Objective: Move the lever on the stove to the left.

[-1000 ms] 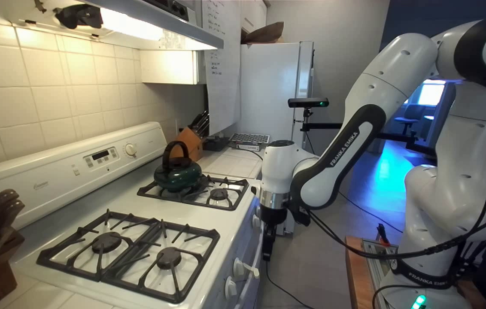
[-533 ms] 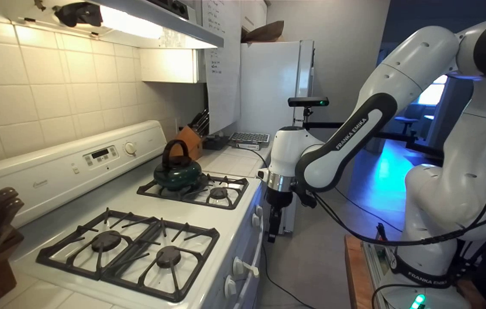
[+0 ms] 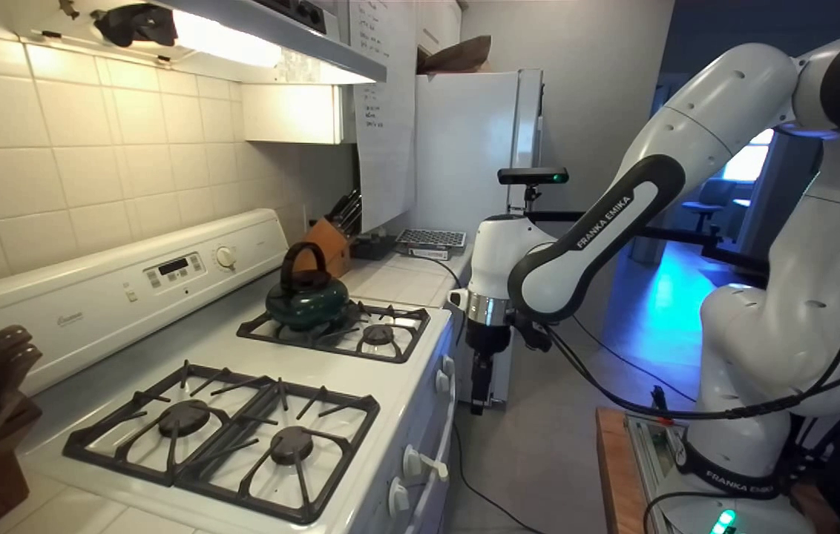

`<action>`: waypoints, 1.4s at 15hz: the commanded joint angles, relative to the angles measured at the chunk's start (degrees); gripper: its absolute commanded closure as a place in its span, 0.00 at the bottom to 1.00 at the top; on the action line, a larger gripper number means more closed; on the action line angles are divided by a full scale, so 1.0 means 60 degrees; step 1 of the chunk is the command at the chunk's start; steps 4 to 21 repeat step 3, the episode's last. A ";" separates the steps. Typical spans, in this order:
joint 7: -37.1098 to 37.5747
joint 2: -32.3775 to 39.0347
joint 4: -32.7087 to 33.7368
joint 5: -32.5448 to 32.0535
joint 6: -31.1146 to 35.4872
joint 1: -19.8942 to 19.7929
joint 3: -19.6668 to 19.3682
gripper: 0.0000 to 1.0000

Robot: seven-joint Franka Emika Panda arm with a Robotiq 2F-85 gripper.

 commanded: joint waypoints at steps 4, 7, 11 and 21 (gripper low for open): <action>-0.0009 -0.0008 0.0007 0.0022 -0.0022 -0.0068 0.0079 0.00; -0.0009 -0.0008 0.0007 0.0022 -0.0022 -0.0068 0.0079 0.00; -0.0009 -0.0008 0.0007 0.0022 -0.0022 -0.0068 0.0079 0.00; -0.0009 -0.0008 0.0007 0.0022 -0.0022 -0.0068 0.0079 0.00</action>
